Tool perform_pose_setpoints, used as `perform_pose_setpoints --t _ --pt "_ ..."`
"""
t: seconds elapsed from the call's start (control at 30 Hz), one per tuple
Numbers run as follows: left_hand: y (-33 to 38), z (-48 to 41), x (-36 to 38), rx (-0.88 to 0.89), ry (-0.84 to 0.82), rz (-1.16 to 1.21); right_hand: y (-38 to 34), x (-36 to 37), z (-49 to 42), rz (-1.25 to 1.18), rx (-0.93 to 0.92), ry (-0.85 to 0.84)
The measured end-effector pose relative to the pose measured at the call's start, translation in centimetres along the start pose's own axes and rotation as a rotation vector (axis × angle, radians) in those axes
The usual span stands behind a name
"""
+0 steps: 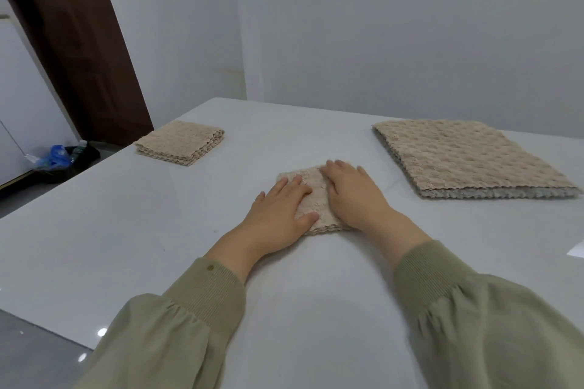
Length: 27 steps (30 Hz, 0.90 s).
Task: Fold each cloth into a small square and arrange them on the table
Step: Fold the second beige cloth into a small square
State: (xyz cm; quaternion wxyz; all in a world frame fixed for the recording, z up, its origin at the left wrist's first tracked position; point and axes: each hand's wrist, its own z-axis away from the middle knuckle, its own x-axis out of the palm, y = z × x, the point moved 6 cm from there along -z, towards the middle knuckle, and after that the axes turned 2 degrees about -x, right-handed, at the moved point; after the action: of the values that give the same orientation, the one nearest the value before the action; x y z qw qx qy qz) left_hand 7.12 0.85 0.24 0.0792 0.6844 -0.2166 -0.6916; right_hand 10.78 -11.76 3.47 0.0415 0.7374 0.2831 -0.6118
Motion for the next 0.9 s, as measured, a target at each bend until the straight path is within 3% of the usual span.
perform_pose_setpoints --t 0.1,0.2,0.27,0.73,0.9 --pt "-0.2 -0.3 -1.1 0.002 0.119 0.213 1.6 1.9 -0.3 0.035 0.067 -0.189" --pt "-1.8 -0.9 -2.8 -0.093 0.317 0.554 1.8 1.9 -0.1 0.035 0.064 -0.186" --pt "-3.4 -1.6 -3.4 -0.185 0.367 0.624 1.7 2.0 -0.1 0.020 0.070 -0.181" --pt "-4.6 -4.8 -4.0 -0.131 0.256 0.462 1.8 2.2 -0.2 -0.034 0.085 -0.146" --pt "-5.0 -5.3 -4.4 -0.130 0.314 0.412 1.9 2.2 -0.2 -0.036 0.087 -0.154"
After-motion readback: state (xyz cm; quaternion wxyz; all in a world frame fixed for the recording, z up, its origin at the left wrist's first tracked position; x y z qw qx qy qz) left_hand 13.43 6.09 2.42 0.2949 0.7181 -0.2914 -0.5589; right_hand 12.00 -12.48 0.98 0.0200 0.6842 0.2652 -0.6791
